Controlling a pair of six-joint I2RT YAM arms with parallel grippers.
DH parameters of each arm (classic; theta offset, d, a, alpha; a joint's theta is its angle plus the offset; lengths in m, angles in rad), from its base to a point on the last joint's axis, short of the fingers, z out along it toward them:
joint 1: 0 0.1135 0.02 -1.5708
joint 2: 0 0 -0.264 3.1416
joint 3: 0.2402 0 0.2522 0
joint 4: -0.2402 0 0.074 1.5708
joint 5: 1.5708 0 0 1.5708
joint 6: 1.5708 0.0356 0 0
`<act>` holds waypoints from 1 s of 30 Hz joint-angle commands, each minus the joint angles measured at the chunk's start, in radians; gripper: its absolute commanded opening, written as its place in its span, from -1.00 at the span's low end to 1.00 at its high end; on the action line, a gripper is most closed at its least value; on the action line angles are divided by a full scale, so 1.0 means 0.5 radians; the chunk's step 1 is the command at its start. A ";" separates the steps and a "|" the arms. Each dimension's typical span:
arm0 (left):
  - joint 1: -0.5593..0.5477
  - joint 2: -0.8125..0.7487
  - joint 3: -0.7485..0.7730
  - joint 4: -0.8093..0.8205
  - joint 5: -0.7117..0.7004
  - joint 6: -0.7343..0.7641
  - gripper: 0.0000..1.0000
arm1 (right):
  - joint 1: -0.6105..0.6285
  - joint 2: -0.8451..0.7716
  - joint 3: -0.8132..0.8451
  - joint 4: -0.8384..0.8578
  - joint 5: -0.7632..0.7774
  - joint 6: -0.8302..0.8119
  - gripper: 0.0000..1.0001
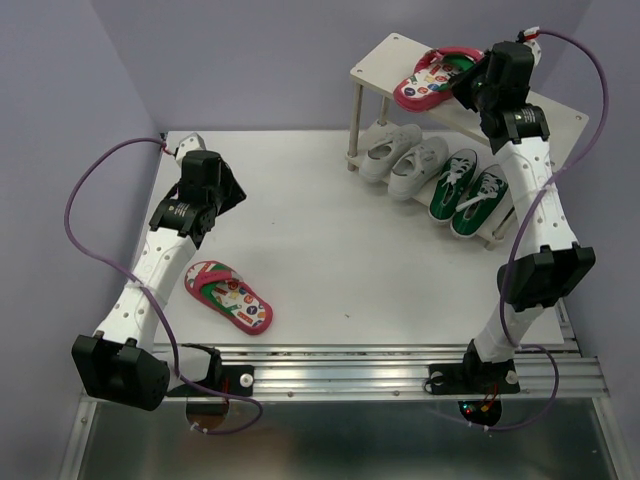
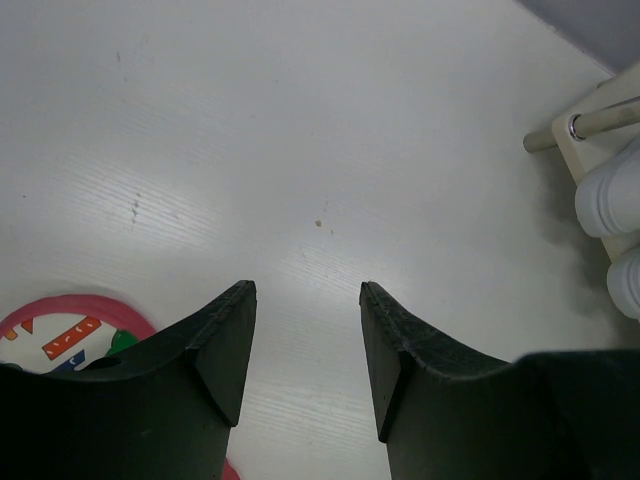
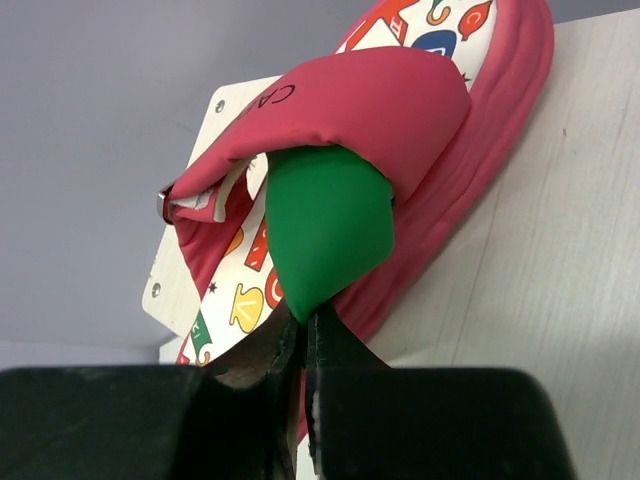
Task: Place and organize the shoes onto the shoe shelf
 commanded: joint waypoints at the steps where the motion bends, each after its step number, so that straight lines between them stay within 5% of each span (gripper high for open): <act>1: 0.011 -0.017 0.022 0.055 0.004 -0.005 0.12 | -0.016 -0.039 0.176 0.221 -0.252 -0.009 -0.99; 24: 0.014 0.066 0.058 0.055 0.047 -0.023 0.13 | -0.114 0.022 0.130 0.218 -0.580 -0.101 -0.97; 26: 0.014 0.063 0.061 0.019 0.026 -0.048 0.14 | -0.114 -0.011 0.093 0.221 -0.565 -0.098 -0.74; 27: 0.017 0.066 0.068 -0.006 0.011 -0.054 0.15 | -0.114 -0.015 0.081 0.218 -0.562 -0.104 -0.38; 29: 0.023 0.078 0.086 -0.131 -0.035 -0.084 0.18 | -0.114 -0.033 0.059 0.218 -0.565 -0.116 -0.10; 30: 0.026 0.088 0.092 -0.171 -0.069 -0.109 0.19 | -0.114 -0.045 0.050 0.218 -0.571 -0.122 0.20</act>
